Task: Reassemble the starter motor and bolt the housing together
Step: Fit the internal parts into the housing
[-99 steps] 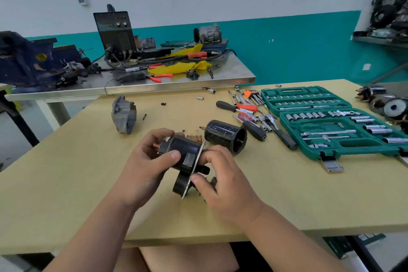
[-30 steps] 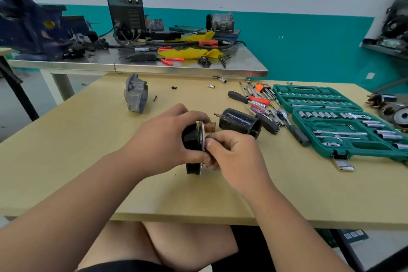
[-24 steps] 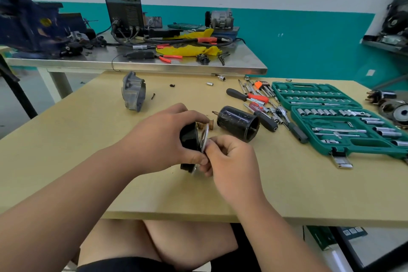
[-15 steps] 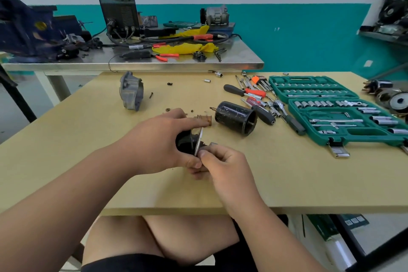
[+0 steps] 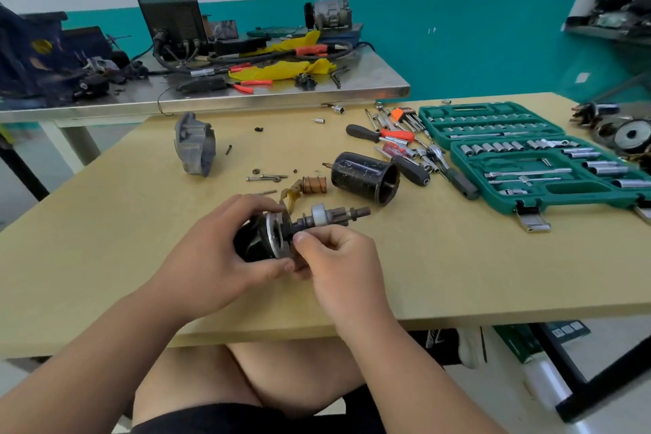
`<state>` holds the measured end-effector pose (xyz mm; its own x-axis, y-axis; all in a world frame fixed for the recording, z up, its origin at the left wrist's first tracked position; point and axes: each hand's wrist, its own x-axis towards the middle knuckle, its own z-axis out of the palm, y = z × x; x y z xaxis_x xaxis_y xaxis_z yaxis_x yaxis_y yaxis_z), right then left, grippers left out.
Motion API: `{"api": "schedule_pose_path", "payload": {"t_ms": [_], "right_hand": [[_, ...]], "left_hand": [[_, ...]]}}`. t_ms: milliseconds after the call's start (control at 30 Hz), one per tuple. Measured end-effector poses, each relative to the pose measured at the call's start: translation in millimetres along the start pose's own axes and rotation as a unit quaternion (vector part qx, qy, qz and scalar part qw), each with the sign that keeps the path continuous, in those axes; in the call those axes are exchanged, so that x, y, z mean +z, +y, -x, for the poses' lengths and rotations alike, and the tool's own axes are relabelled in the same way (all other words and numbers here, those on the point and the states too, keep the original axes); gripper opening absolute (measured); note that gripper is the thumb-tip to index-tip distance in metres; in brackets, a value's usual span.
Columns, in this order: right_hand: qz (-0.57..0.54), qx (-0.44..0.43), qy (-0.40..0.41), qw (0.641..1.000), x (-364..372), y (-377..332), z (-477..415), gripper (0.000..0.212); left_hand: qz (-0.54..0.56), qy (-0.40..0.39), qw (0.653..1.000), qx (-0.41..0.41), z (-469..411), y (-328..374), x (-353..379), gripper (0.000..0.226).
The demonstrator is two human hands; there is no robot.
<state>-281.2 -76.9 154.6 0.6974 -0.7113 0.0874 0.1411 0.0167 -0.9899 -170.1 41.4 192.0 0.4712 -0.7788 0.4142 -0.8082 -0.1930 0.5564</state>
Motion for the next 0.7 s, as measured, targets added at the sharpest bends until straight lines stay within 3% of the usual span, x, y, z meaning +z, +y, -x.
{"api": "schedule_pose_path", "payload": {"t_ms": [167, 367, 700], "right_hand": [[0.12, -0.077, -0.002, 0.99, 13, 3, 5, 0.011], [0.223, -0.127, -0.043, 0.966, 2, 2, -7, 0.005], [0.192, -0.146, -0.032, 0.97, 6, -1, -11, 0.004]], "left_hand": [[0.043, 0.07, 0.996, -0.035, 16, -3, 9, 0.052], [0.066, 0.083, 0.994, -0.036, 18, -6, 10, 0.056], [0.166, 0.091, 0.978, -0.088, 7, -7, 6, 0.048]]}}
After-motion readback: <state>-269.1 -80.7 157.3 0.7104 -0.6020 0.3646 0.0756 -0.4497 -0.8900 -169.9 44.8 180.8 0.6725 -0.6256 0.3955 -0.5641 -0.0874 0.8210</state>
